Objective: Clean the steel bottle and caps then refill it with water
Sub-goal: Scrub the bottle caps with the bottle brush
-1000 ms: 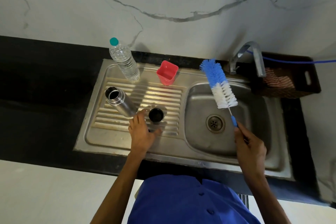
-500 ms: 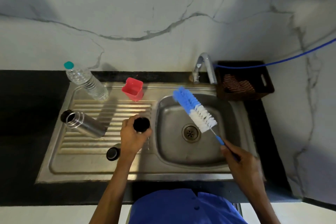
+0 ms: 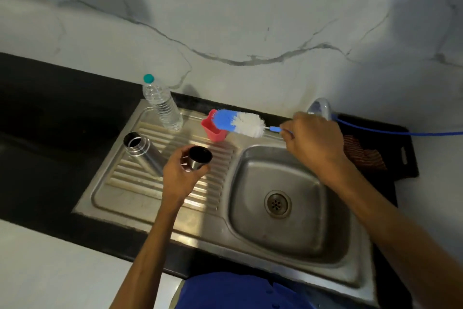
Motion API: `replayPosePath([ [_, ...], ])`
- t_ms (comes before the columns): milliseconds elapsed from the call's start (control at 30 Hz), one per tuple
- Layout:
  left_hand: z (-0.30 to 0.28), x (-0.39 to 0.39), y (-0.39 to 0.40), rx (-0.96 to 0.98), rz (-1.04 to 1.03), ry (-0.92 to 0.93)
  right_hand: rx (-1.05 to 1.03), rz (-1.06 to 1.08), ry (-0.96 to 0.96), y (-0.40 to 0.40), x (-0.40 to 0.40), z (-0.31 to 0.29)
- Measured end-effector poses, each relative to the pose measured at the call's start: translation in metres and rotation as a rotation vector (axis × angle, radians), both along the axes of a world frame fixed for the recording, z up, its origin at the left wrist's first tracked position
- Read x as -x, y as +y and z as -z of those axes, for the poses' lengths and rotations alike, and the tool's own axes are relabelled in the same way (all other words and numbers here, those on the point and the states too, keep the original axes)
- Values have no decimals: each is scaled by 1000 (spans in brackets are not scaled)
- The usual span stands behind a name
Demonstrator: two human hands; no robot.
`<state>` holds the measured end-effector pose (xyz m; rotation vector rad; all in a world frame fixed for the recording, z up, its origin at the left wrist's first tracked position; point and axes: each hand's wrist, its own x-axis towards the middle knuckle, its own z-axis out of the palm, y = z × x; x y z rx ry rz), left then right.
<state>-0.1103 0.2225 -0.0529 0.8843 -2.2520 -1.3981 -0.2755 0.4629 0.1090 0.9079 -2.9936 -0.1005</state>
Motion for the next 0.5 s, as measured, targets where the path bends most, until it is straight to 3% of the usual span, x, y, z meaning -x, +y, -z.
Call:
replayPosePath([
  [433,4,-15,-18,-205,-93,14,-344,-286,80,-119,38,-7],
  [500,5,-14,-18,-232,-85,25,-377,-318,163,-138,40,-12],
])
